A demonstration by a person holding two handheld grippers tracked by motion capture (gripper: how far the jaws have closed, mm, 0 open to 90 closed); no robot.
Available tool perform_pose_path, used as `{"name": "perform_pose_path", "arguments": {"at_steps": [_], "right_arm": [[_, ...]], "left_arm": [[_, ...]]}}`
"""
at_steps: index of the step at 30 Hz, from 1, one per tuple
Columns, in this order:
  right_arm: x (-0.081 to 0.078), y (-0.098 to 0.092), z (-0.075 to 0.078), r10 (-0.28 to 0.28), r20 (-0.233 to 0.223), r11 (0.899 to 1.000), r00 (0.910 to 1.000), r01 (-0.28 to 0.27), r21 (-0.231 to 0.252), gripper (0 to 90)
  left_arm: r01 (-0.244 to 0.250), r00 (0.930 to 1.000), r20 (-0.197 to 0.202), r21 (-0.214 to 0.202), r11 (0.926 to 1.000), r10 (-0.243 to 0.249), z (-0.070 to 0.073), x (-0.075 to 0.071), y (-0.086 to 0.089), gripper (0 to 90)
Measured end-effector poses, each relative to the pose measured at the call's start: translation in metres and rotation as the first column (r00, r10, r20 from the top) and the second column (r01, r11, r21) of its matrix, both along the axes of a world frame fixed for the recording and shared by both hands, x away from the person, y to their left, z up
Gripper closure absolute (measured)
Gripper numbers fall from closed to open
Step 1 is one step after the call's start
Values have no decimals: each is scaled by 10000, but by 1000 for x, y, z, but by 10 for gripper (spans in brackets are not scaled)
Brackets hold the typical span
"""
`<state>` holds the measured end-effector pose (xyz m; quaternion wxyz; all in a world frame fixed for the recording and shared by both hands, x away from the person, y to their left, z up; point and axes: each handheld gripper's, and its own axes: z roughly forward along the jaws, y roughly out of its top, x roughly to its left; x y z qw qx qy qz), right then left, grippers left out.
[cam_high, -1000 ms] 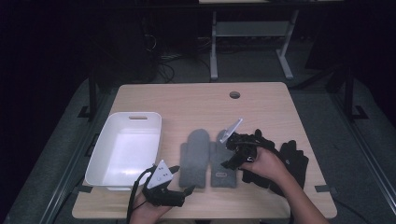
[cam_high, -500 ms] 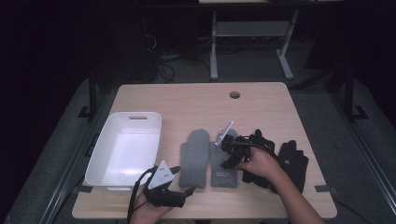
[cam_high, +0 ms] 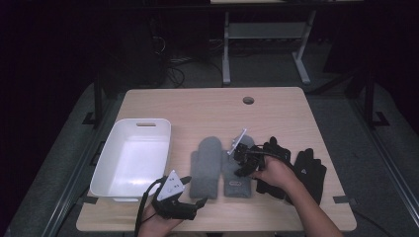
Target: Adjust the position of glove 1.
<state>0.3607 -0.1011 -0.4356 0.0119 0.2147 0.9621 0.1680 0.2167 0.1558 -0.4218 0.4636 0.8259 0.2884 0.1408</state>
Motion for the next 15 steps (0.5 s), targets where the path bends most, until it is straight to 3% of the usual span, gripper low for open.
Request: {"name": "perform_pose_path", "arguments": {"at_steps": [3,8,15], "right_arm": [[-1,-1,2,-59,-7,10000,10000,59,19,779],[-3,-1,6,-283,49,9996,9996,283,-19,817],[-10,-6,20,-457,198,9982,9988,449,391,827]], "left_arm": [[-26,10000,-27,-25,10000,26,0,0,0,175],[-43,10000,-52,-12,10000,43,0,0,1,175],[-61,10000,38,-35,10000,61,2,0,2,175]]}}
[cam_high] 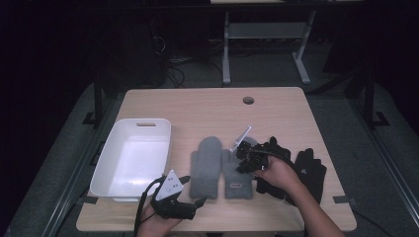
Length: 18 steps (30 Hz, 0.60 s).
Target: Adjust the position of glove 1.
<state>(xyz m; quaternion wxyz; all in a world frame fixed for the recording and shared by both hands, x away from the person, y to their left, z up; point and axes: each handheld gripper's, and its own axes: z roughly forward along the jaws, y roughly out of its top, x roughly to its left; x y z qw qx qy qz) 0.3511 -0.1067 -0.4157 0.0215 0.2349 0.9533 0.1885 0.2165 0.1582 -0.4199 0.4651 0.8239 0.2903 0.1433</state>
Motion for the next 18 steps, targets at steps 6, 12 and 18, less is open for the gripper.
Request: {"name": "perform_pose_path", "arguments": {"at_steps": [6,12,18], "right_arm": [[-9,-1,25,-25,295,9984,9996,9,560,828],[-12,11,47,112,416,9952,9991,-152,971,827],[-11,36,59,380,549,9921,9978,-443,1174,827]], "left_arm": [[-2,10000,54,-8,10000,2,2,-1,0,175],[-54,9999,95,-80,10000,55,3,-3,1,175],[-153,9998,130,-83,9998,154,4,-3,4,175]]}}
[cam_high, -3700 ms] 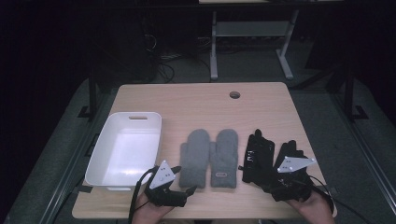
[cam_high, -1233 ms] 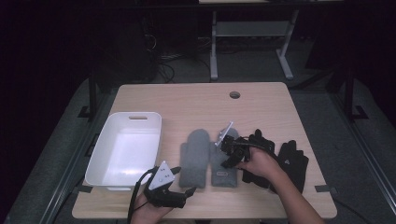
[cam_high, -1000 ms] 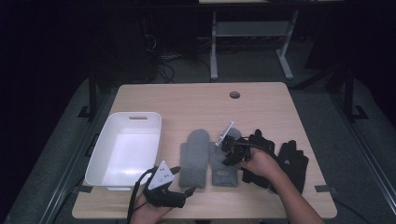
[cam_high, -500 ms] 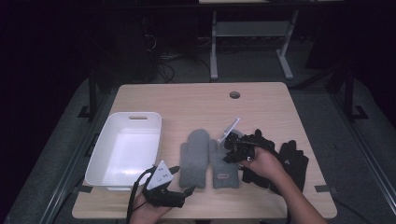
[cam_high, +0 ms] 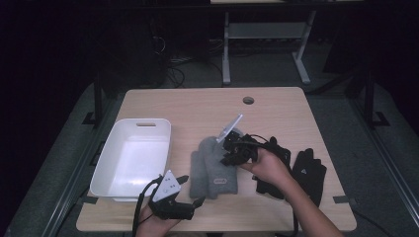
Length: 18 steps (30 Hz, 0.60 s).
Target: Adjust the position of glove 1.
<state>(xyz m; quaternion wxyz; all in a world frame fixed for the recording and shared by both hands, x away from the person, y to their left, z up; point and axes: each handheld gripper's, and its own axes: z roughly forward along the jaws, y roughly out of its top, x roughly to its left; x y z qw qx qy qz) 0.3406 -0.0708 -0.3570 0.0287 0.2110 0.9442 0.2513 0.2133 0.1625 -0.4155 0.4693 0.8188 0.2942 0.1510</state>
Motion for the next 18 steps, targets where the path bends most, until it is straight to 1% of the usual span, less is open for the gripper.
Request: {"name": "perform_pose_path", "arguments": {"at_steps": [4,6,8,9,10,12,15,18], "right_arm": [[6,17,2,99,-90,9999,9999,-98,99,826],[9,24,0,80,-247,9998,9997,-76,186,826],[11,27,-1,111,-306,9997,9995,-105,199,826],[12,31,-2,101,-364,9998,9993,-94,200,826],[15,36,-5,162,-491,9997,9987,-152,214,826],[16,43,-7,176,-589,9996,9981,-164,211,825],[18,49,-11,191,-691,9998,9974,-185,104,824],[21,53,-18,156,-835,9999,9964,-154,31,819]], "left_arm": [[-73,10000,-25,-98,9999,73,1,0,2,175],[-96,9999,-33,-135,9999,96,1,0,3,175],[-95,10000,-31,-105,9999,95,1,0,3,175],[-55,10000,-12,3,10000,55,2,1,4,175],[-95,9999,-38,-96,9999,95,1,1,4,175],[-93,9999,-40,-82,9999,93,2,1,5,175],[-129,9999,-58,-129,9998,129,1,2,5,175],[-143,9999,-63,-121,9998,142,1,2,5,175]]}}
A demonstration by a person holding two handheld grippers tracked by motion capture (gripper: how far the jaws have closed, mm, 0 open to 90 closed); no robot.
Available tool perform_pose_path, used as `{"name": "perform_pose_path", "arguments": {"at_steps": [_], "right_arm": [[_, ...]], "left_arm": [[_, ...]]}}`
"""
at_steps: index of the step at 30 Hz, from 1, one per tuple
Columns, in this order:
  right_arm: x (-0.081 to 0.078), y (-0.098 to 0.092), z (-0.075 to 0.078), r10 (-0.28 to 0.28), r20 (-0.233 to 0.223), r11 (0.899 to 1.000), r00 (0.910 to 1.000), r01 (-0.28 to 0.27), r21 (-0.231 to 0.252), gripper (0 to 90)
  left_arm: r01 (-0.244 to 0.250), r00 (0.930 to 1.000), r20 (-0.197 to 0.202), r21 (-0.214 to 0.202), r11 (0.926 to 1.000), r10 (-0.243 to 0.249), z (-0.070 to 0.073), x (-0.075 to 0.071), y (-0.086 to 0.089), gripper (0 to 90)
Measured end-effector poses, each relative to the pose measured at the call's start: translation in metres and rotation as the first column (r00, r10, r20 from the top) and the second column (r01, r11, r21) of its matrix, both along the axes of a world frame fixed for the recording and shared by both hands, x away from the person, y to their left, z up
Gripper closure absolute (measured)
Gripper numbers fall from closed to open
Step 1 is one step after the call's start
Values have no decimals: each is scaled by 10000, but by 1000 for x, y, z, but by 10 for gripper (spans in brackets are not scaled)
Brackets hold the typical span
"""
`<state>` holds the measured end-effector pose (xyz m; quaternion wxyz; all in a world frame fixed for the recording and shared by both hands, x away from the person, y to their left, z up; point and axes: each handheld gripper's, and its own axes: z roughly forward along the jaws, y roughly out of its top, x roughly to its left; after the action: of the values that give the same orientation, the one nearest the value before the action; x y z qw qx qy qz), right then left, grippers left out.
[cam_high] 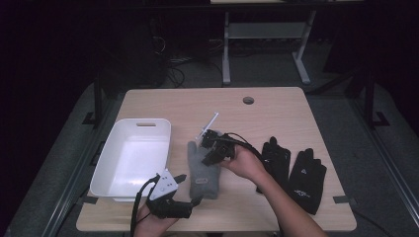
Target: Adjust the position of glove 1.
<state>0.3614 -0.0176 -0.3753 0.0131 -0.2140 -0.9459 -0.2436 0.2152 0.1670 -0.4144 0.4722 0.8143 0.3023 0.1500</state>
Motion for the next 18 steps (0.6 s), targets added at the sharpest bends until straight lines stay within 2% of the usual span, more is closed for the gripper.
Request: {"name": "perform_pose_path", "arguments": {"at_steps": [7,9,11,12,13,14,18], "right_arm": [[8,0,-21,-246,-453,9997,9987,248,33,750],[10,-2,-26,-412,-634,9991,9971,418,82,596],[11,-5,-24,-505,-518,9985,9974,515,178,476],[11,-6,-23,-634,-440,9976,9970,645,245,440],[11,-6,-23,-634,-440,9976,9970,645,245,440],[13,-11,-20,-792,-401,9955,9961,811,482,378],[19,-20,-14,-1274,-72,9903,9918,1277,542,316]], "left_arm": [[-31,9999,-101,39,10000,31,-1,1,-1,175],[-38,9999,-126,37,10000,39,-2,2,-1,175],[-28,9999,-129,55,10000,29,-2,2,-1,175],[-28,9999,-129,55,10000,29,-2,2,-1,175],[-32,9999,-131,49,10000,33,-2,2,-1,175],[-24,9999,-125,63,10000,25,-1,2,-2,175],[15,9999,-120,120,9999,-13,-1,1,-2,175]]}}
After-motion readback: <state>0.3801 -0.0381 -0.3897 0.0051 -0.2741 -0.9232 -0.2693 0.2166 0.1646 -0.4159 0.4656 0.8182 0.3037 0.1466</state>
